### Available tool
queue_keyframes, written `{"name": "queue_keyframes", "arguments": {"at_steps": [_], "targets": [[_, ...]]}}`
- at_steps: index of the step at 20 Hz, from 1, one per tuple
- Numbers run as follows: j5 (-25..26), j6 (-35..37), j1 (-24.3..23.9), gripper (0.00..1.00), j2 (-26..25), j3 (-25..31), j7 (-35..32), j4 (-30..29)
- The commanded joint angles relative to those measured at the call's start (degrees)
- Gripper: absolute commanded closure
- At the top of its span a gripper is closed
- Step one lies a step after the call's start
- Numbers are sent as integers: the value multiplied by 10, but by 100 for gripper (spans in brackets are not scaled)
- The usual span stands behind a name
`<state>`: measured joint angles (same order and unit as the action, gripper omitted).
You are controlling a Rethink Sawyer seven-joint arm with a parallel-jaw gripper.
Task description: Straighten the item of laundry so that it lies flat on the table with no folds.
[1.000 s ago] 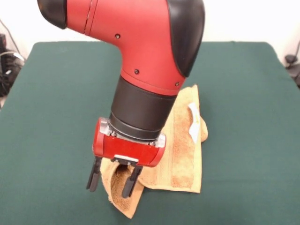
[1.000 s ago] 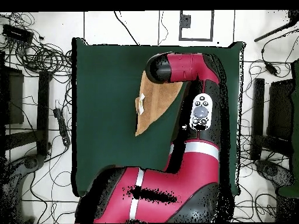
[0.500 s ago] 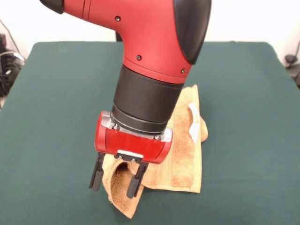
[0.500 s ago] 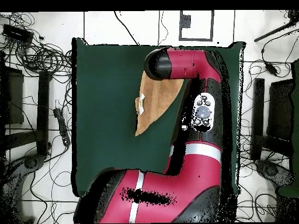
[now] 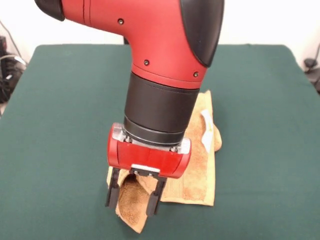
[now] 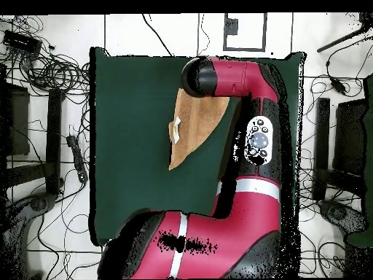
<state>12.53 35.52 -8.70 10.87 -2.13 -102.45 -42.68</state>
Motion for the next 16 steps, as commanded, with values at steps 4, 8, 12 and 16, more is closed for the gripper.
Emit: {"name": "queue_keyframes", "arguments": {"at_steps": [4,8,12,16], "targets": [[-55,89,-3,0,-5,93,11,-102],[-66,103,-6,0,-4,103,21,-107],[-74,118,-7,0,-5,110,28,-108],[-80,137,-9,0,-7,115,24,-109]]}}
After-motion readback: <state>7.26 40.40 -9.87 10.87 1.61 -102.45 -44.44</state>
